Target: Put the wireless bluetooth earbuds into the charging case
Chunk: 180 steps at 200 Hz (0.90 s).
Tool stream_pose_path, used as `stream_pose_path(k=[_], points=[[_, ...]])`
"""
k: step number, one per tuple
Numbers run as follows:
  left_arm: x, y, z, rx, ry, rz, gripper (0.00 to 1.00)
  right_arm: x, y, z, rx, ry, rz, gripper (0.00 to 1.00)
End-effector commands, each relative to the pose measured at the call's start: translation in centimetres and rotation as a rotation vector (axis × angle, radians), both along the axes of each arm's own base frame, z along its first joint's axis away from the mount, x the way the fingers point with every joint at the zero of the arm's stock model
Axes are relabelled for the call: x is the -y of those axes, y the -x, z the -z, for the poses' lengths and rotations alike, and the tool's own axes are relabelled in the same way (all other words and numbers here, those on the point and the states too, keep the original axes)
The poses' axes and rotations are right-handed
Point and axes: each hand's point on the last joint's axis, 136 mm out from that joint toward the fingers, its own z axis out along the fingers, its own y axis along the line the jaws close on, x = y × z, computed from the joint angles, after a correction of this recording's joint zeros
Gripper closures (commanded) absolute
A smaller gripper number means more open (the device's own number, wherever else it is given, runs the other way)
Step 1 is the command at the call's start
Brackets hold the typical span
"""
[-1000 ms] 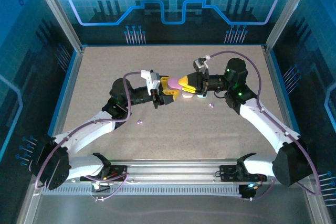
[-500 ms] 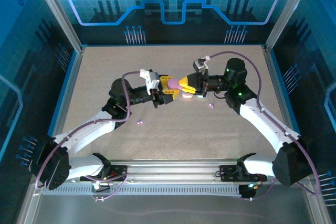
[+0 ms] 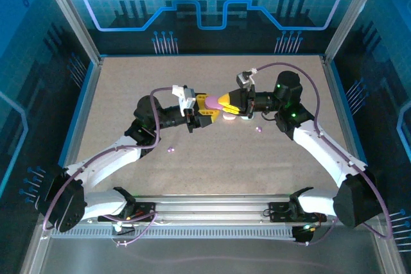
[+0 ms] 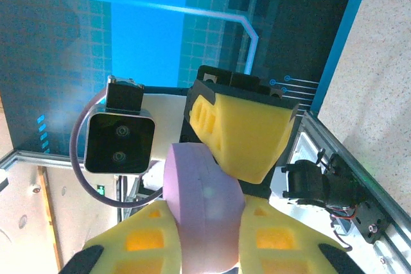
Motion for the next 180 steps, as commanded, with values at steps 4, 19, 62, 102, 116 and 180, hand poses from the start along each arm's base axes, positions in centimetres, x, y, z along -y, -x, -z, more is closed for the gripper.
stream_pose_path(k=[4, 19, 62, 102, 116, 180], points=[[-0.17, 0.37, -2.22, 0.051, 0.036, 0.011, 0.64, -0.27, 0.58, -0.53, 0.034, 0.006, -0.014, 0.87], [-0.14, 0.39, -2.33, 0.051, 0.041, 0.014, 0.56, -0.25, 0.61, -0.31, 0.035, 0.016, -0.012, 0.87], [-0.11, 0.43, -2.38, 0.044, 0.048, 0.019, 0.56, -0.26, 0.58, -0.41, 0.039, 0.012, -0.014, 0.87], [-0.19, 0.44, -2.67, 0.041, 0.066, 0.02, 0.55, -0.26, 0.67, -0.42, 0.043, 0.012, -0.017, 0.87], [-0.08, 0.44, -2.58, 0.034, 0.058, 0.026, 0.54, -0.24, 0.69, -0.42, 0.045, 0.011, -0.017, 0.87], [-0.03, 0.57, -2.66, 0.03, 0.061, 0.035, 0.53, -0.21, 0.65, -0.45, 0.047, 0.006, -0.015, 0.87]])
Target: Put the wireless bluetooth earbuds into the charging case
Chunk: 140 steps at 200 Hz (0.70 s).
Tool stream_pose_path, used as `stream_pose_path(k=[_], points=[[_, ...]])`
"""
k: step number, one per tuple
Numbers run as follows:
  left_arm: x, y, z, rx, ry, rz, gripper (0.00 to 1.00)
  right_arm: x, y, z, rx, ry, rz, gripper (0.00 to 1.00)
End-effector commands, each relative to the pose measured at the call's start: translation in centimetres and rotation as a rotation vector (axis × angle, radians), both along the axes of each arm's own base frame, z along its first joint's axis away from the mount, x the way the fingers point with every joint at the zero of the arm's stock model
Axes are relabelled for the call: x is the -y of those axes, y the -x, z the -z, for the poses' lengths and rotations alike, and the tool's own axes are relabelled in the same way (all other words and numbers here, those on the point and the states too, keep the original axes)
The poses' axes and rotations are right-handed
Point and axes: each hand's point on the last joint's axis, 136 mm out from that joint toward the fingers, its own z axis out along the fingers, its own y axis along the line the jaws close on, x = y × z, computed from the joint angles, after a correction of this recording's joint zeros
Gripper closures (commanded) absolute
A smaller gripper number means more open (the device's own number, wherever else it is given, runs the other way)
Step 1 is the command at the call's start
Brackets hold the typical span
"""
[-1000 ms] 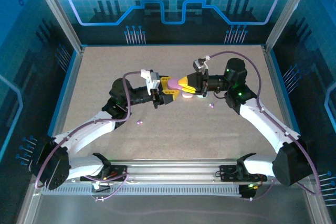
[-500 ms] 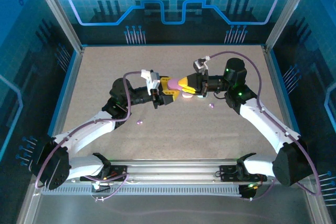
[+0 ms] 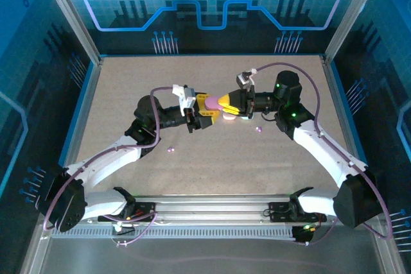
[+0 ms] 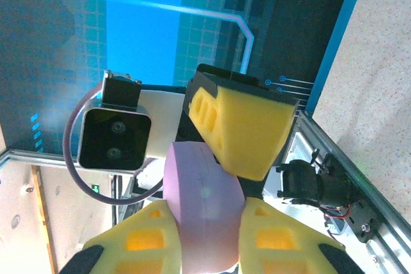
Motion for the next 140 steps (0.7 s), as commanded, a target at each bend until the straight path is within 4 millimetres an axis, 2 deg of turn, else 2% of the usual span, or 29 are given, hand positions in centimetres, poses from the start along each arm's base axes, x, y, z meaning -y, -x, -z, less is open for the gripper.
stream_pose_path(k=[1, 57, 89, 140], points=[[-0.03, 0.54, -2.67, 0.061, 0.052, 0.025, 0.53, -0.23, 0.68, -0.75, 0.037, -0.006, -0.018, 0.87], [-0.05, 0.42, -2.31, 0.056, 0.035, 0.019, 0.55, -0.16, 0.73, -1.14, 0.046, -0.014, -0.017, 0.87], [0.03, 0.41, -1.9, 0.057, 0.009, 0.02, 0.52, -0.18, 0.88, -1.59, 0.051, -0.027, -0.018, 0.87], [0.08, 0.49, -1.91, 0.068, 0.003, 0.022, 0.52, -0.2, 0.78, -1.36, 0.043, -0.026, -0.017, 0.87]])
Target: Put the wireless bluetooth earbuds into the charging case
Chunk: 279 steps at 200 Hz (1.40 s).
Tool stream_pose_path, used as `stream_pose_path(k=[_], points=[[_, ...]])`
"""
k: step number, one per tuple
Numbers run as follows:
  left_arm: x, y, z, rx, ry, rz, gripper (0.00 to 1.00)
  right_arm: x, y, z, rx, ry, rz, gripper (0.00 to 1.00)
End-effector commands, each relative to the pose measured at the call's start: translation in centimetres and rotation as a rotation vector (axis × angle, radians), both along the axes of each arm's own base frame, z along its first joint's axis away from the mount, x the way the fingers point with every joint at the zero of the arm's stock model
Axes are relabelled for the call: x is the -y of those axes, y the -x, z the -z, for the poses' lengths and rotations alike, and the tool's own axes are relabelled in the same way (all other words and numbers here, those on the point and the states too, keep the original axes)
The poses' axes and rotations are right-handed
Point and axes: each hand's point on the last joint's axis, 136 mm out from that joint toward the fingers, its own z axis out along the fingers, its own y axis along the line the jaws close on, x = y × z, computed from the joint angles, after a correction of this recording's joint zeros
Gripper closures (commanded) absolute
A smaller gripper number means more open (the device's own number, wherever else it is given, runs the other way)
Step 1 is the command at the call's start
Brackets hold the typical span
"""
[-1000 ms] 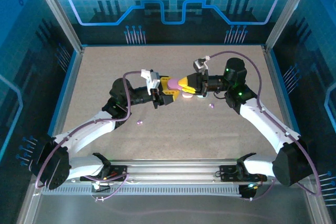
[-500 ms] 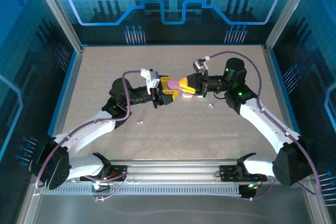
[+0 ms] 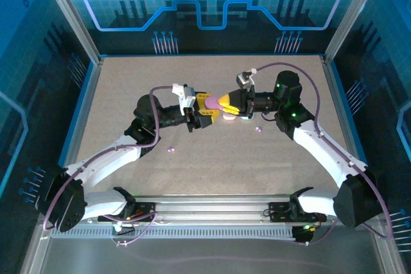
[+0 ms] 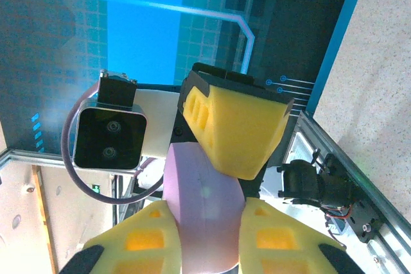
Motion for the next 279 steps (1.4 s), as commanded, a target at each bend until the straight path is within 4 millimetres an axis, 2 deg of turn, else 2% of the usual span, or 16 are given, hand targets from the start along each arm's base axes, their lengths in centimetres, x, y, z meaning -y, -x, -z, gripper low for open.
stream_pose_path(k=[1, 26, 107, 138, 161, 170, 197, 210, 230, 279], points=[[0.0, 0.4, -1.6, 0.061, 0.006, 0.016, 0.52, -0.2, 0.8, -1.2, 0.045, -0.022, -0.016, 0.87], [0.0, 0.4, -1.5, 0.066, -0.001, 0.011, 0.51, -0.2, 0.7, -1.2, 0.044, -0.023, -0.016, 0.87], [0.0, 0.4, -2.3, 0.064, 0.035, 0.019, 0.66, -0.3, 0.6, -0.3, 0.034, 0.008, -0.012, 0.86], [0.1, 0.3, -1.6, 0.043, 0.022, 0.02, 0.71, 0.3, 0.5, 0.7, 0.039, 0.086, 0.022, 0.78], [0.2, 0.2, -0.7, 0.01, 0.007, 0.025, 0.71, 1.4, 0.8, 1.1, 0.092, 0.203, 0.076, 0.59], [0.2, 0.2, -0.3, -0.005, 0.005, 0.022, 0.71, 1.9, 1.0, 0.8, 0.14, 0.244, 0.097, 0.53], [0.4, 0.0, 1.1, -0.054, 0.002, 0.028, 0.71, 3.8, 1.1, 0.2, 0.319, 0.384, 0.188, 0.45], [0.5, 0.0, 1.6, -0.073, 0.001, 0.032, 0.71, 4.2, 1.7, 0.3, 0.429, 0.431, 0.188, 0.34], [0.8, 0.1, 1.7, -0.086, 0.007, 0.043, 0.71, 4.3, 2.2, 0.8, 0.513, 0.493, 0.167, 0.31], [1.7, 0.2, 1.7, -0.097, 0.012, 0.068, 0.71, 3.1, 2.0, 2.1, 0.54, 0.605, 0.124, 0.3]])
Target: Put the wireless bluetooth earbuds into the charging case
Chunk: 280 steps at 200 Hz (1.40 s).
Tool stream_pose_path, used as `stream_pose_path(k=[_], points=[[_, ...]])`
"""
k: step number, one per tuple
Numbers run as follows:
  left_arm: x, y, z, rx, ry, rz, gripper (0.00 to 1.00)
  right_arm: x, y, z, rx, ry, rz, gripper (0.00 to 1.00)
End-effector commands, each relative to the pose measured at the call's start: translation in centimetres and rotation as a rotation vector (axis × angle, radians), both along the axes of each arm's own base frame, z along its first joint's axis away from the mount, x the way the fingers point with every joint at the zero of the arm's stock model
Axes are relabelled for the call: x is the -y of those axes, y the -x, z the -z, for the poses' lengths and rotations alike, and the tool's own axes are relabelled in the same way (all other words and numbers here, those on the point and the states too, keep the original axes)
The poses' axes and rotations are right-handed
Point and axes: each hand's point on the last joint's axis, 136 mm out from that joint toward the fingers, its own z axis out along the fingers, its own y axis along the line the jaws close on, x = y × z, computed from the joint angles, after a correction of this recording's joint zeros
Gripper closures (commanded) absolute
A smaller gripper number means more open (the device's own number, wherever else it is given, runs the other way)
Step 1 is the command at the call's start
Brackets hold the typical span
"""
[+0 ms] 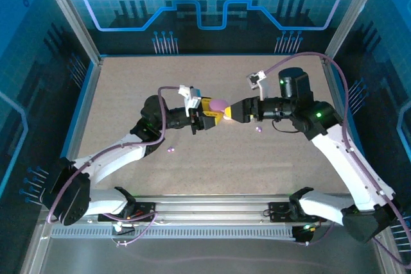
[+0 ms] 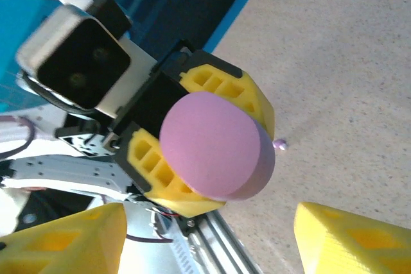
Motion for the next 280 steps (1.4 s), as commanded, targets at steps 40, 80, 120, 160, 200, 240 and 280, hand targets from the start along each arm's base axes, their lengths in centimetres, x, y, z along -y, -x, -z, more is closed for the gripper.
stream_pose_path(k=[40, 80, 120, 160, 200, 240, 280], points=[[0.6, 0.7, -1.1, 0.02, 0.034, 0.04, 0.71, 0.3, -0.8, 2.2, 0.041, 0.161, 0.03, 0.31], [0.8, 1.6, -1.3, 0.049, 0.027, 0.09, 0.71, 0.7, -1.9, 2.3, 0.051, 0.173, 0.094, 0.33], [0.8, 2.2, -1.2, 0.067, 0.011, 0.114, 0.72, 1.5, -3.1, 1.9, 0.041, 0.162, 0.163, 0.36], [0.9, 2.3, -0.9, 0.063, -0.009, 0.124, 0.72, 1.2, -3.4, 0.5, 0.04, 0.083, 0.162, 0.36], [1.1, 2.5, -1.0, 0.067, -0.004, 0.128, 0.72, 1.4, -3.9, 1.3, 0.022, 0.104, 0.19, 0.36], [1.1, 2.8, -0.8, 0.07, -0.002, 0.128, 0.72, 1.9, -4.9, 1.1, 0.01, 0.09, 0.251, 0.35], [0.9, 2.6, -0.7, 0.076, -0.01, 0.106, 0.71, 1.2, -4.2, -0.5, 0.006, 0.011, 0.201, 0.33]])
